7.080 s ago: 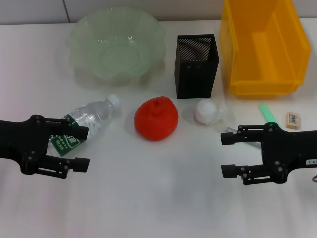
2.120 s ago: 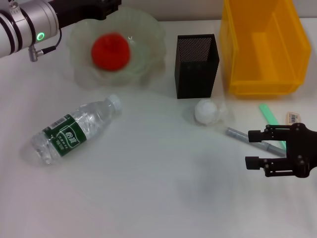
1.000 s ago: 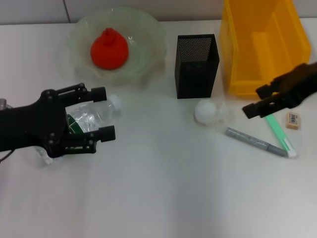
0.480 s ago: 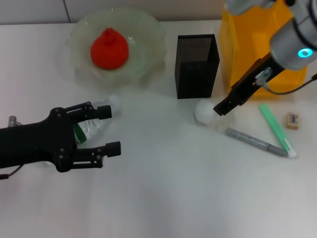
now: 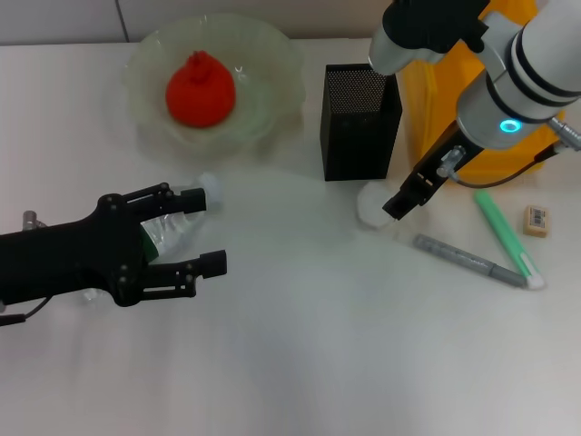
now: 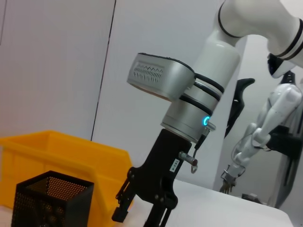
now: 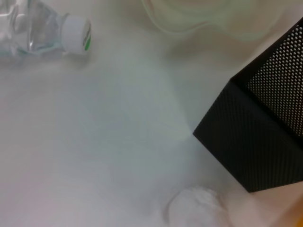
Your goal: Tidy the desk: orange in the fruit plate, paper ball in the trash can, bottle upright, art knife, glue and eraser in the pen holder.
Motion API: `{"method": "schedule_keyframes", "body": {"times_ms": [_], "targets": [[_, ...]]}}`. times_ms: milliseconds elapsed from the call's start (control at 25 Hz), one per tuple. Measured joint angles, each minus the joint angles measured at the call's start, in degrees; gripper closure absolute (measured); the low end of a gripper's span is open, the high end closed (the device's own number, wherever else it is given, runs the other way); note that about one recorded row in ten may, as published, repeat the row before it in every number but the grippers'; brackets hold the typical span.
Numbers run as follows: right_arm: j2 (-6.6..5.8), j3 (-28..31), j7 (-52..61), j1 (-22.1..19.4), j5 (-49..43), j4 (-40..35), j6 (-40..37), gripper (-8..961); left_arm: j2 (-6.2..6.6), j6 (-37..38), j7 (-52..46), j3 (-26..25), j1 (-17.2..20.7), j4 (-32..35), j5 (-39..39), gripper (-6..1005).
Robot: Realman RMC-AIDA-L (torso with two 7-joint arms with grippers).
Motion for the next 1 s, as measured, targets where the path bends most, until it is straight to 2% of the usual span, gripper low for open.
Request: {"method": "schedule_keyframes", "body": {"times_ms": [320,720,1000], "targets": [[0.05,-0.31,-0.13,0.7,1.94,4.58,4.57,272,-0.18,-1.61,0.03,0.0,-0.43,-0.05,0.0,139],[0.07,-3.57,-0.13,4.38,4.7,14.09,10.93,275,-0.57,-2.59,-0.05,0.38,-0.8,-0.14,0.03,144],[0.22,-3.34,0.36,3.8,4.84,13.56,12.13,277,-0.61,-2.92,0.01,0.03,-0.3,-0.36,0.01,149]]}}
